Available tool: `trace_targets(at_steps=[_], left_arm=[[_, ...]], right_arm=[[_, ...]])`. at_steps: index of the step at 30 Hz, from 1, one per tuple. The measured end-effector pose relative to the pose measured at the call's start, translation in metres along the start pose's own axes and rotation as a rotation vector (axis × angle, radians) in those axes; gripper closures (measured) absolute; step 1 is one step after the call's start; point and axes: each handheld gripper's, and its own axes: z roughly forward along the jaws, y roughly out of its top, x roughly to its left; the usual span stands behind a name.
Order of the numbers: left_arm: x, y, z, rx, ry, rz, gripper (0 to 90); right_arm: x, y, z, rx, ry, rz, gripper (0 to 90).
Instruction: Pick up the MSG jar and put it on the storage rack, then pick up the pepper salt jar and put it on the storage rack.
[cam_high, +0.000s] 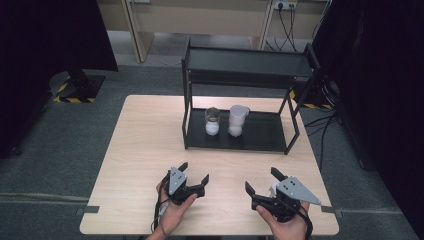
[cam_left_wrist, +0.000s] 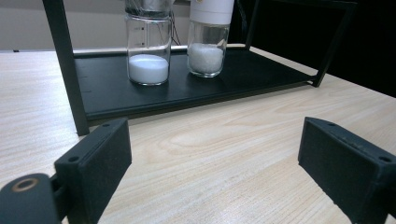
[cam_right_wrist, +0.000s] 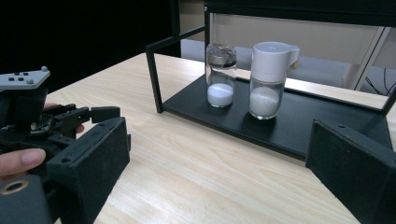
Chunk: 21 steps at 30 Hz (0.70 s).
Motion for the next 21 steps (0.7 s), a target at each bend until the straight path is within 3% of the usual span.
trace_targets(at_steps=[6, 21], left_arm=[[0.0, 0.0, 0.0, 0.0, 0.0, -0.002, 9.1], [-0.001, 0.0, 0.0, 0.002, 0.001, 0.006, 9.1]], right_arm=[[-0.004, 0.0, -0.011, -0.007, -0.013, -0.015, 6.4], [-0.022, 0.002, -0.039, -0.022, -0.103, -0.018, 6.2]])
